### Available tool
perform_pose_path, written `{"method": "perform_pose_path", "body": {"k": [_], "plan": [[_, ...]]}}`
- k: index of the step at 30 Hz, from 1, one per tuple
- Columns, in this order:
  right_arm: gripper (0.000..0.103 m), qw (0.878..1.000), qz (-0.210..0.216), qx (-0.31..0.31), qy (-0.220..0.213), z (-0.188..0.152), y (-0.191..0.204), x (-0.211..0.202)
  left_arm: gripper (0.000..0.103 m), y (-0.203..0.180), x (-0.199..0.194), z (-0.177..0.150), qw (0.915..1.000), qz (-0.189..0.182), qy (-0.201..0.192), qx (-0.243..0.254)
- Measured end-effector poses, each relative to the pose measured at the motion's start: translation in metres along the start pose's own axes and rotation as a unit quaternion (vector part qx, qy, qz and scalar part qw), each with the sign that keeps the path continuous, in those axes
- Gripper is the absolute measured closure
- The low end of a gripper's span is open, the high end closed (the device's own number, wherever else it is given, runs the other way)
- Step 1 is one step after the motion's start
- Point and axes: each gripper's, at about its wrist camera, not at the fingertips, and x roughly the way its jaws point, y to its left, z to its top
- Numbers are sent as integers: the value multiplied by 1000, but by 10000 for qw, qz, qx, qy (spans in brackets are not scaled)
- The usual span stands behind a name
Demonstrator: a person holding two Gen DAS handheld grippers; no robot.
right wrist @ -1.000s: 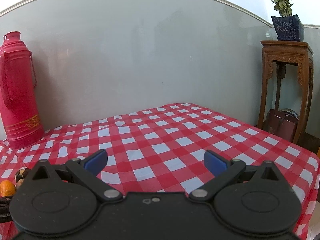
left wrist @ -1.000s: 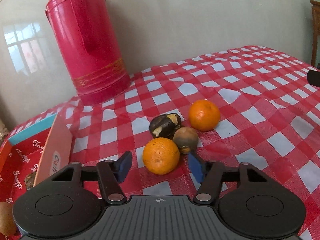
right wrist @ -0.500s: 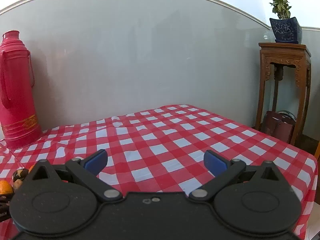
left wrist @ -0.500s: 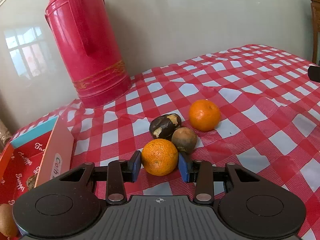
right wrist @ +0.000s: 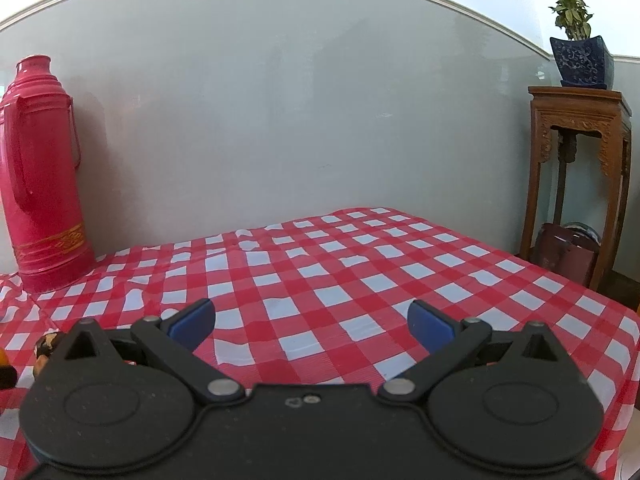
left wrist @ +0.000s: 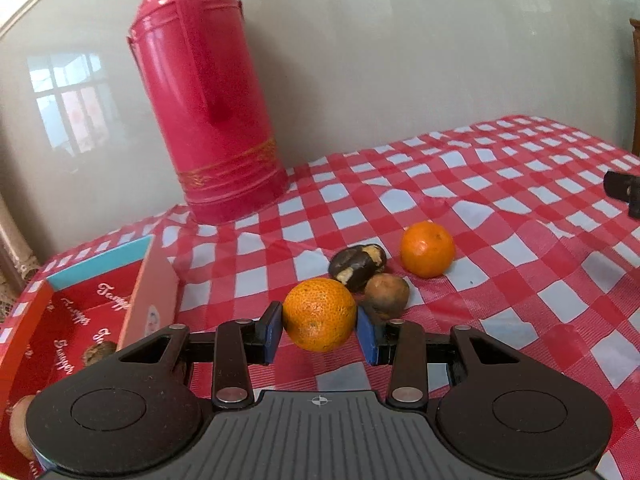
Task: Organize fruits
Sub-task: 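Carry the mandarin with the left gripper into the box and release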
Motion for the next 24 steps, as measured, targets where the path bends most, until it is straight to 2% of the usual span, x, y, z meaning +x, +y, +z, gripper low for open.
{"method": "perform_pose_path", "body": {"k": [7, 13, 18, 24], "plan": [[6, 9999, 74, -92, -21, -2, 7, -1, 63, 21, -26, 1, 9987, 335, -303, -217], [6, 9997, 162, -180, -37, -4, 17, -4, 63, 60, -46, -5, 9904, 1079, -478, -724], [6, 9992, 259, -298, -66, -6, 28, -7, 63, 105, -43, -18, 9809, 1577, -244, -1111], [6, 9983, 383, -414, -108, -7, 38, -10, 63, 143, -30, -40, 9706, 1749, 173, -1646]]}}
